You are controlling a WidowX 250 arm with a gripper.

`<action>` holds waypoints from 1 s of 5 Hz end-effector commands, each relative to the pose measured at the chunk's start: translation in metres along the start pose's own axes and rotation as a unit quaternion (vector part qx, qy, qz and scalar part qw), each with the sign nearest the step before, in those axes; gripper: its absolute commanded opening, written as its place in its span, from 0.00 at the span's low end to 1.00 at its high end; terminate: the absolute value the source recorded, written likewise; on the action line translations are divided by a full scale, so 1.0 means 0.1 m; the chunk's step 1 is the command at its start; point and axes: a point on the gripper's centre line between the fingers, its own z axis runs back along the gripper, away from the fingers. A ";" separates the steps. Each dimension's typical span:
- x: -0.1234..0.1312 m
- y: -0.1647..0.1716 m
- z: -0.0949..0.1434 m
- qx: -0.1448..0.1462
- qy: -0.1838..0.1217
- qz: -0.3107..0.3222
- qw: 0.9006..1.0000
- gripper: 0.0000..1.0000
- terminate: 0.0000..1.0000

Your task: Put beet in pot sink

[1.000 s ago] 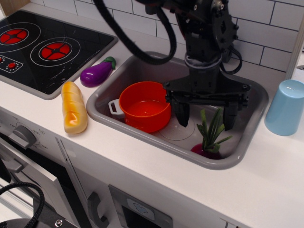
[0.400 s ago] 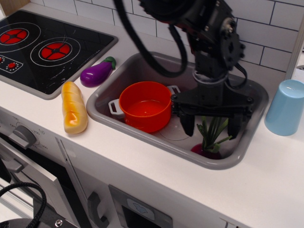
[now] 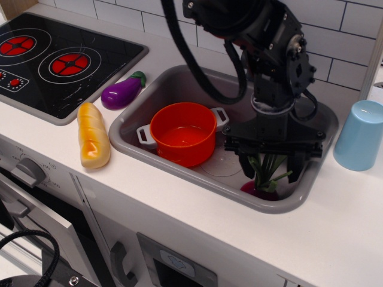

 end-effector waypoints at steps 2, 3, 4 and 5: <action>0.09 0.00 0.31 0.001 -0.001 -0.004 1.000 0.00 0.00; 0.14 0.09 0.47 0.009 0.003 0.012 1.000 0.00 0.00; 0.23 0.34 0.61 0.018 0.010 0.049 0.999 0.00 0.00; 0.28 0.65 0.78 0.026 -0.006 0.067 0.997 0.00 0.00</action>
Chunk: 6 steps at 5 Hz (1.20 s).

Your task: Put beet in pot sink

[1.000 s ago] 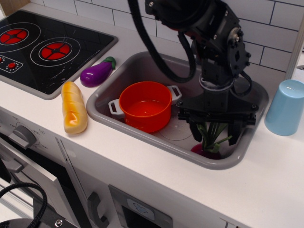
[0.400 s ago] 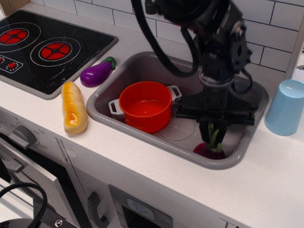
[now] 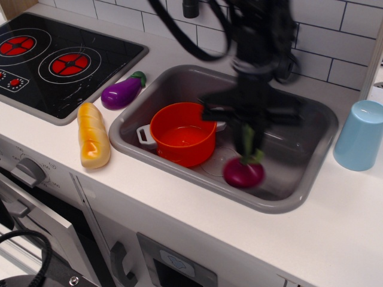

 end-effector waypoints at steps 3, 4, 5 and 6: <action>0.49 0.75 0.33 0.020 -0.097 0.099 0.990 0.00 0.00; 0.57 0.73 0.24 0.027 -0.104 0.108 0.988 0.00 0.00; 0.67 0.78 0.20 0.020 -0.094 0.123 0.988 0.00 0.00; 0.71 0.72 0.14 0.022 -0.095 0.120 0.988 0.00 0.00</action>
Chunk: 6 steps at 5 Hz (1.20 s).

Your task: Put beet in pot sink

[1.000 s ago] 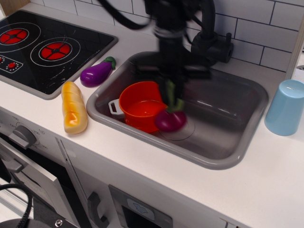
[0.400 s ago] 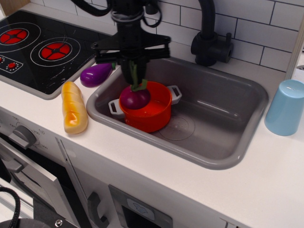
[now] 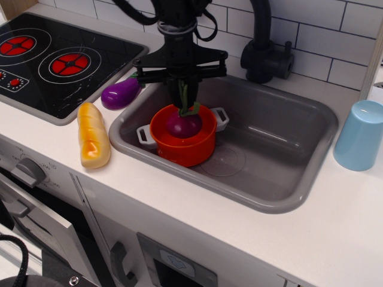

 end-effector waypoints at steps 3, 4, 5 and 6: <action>0.04 -0.08 0.08 0.010 -0.008 0.004 1.000 1.00 0.00; 0.04 -0.08 0.17 0.019 -0.008 0.013 1.000 1.00 0.00; 0.00 -0.09 0.34 0.028 -0.036 0.013 0.999 1.00 0.00; -0.03 -0.12 0.52 0.022 -0.048 -0.006 0.999 1.00 0.00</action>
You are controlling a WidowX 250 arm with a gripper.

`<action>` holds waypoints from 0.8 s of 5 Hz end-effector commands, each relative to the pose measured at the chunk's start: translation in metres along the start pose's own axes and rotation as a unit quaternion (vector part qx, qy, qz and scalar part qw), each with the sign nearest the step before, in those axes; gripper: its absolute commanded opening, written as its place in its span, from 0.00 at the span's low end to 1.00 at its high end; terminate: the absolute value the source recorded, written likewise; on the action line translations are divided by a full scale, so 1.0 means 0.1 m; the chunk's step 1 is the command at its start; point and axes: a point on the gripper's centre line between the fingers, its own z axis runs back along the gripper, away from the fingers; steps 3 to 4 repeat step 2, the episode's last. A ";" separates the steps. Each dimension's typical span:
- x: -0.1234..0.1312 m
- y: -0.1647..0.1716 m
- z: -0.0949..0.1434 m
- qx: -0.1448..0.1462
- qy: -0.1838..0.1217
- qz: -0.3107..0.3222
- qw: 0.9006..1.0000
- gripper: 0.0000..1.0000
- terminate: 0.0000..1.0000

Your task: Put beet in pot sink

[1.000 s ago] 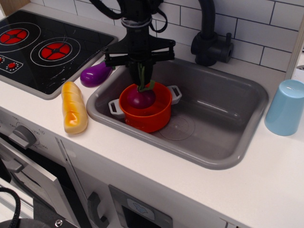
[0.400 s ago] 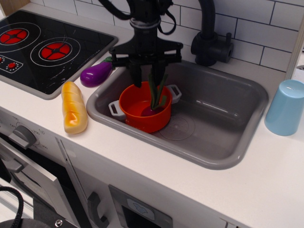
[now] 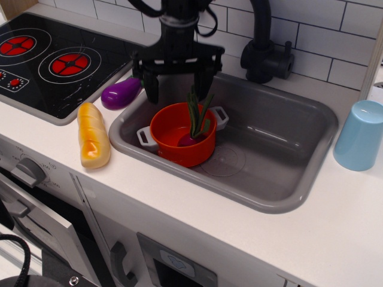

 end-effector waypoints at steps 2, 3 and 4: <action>0.01 -0.01 0.36 -0.021 -0.036 -0.014 0.999 1.00 1.00; 0.01 -0.01 0.36 -0.021 -0.036 -0.014 0.999 1.00 1.00; 0.01 -0.01 0.36 -0.021 -0.036 -0.014 0.999 1.00 1.00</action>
